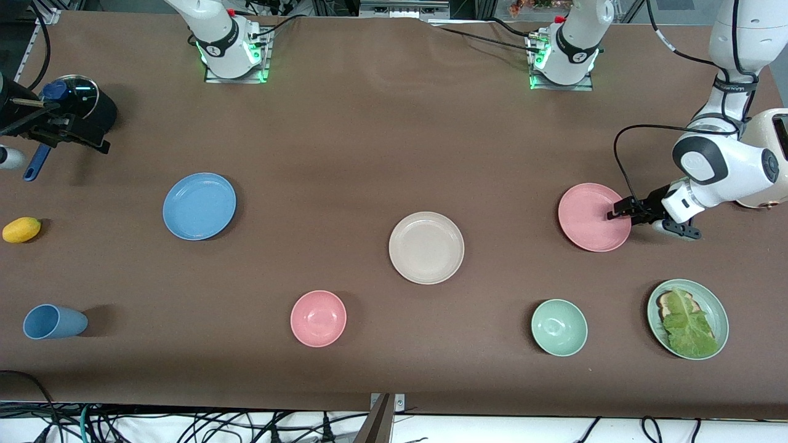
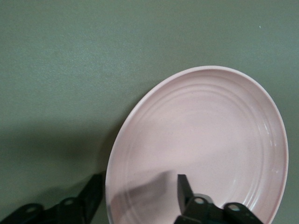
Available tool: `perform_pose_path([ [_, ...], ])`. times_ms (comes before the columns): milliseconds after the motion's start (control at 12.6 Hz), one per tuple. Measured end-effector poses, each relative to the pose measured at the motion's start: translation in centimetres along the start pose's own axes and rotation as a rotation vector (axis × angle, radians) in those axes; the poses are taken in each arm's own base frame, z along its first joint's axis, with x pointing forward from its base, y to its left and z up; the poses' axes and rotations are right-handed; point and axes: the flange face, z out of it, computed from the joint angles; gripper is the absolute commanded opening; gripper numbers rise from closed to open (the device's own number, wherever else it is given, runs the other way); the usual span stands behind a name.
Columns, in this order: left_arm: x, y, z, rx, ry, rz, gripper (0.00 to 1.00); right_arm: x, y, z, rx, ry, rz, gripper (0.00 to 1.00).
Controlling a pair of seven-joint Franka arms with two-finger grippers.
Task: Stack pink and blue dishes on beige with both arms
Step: 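Grip the pink plate rim with the left gripper and lift it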
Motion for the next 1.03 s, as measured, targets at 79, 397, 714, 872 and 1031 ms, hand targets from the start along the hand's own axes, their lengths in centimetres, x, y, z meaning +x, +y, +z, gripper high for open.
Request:
perform_pose_path([
  [79,-0.1,-0.2,-0.1,-0.003,0.006,-0.009,0.0,0.0,0.0,0.0,0.0,0.0,0.0,1.0],
  [397,-0.3,-0.6,-0.2,-0.006,0.012,-0.022,0.0,0.0,0.0,0.0,0.0,0.0,0.0,1.0],
  [714,0.1,-0.5,-0.4,-0.006,0.018,-0.017,0.0,0.0,0.0,0.0,0.0,0.0,0.0,1.0],
  [872,1.2,-0.1,-1.2,-0.01,0.031,-0.002,0.0,0.0,0.0,0.0,0.0,0.0,0.0,1.0],
  [1031,2.5,1.1,-3.0,-0.021,0.052,0.018,0.0,0.0,0.0,0.0,0.0,0.0,0.0,1.0],
])
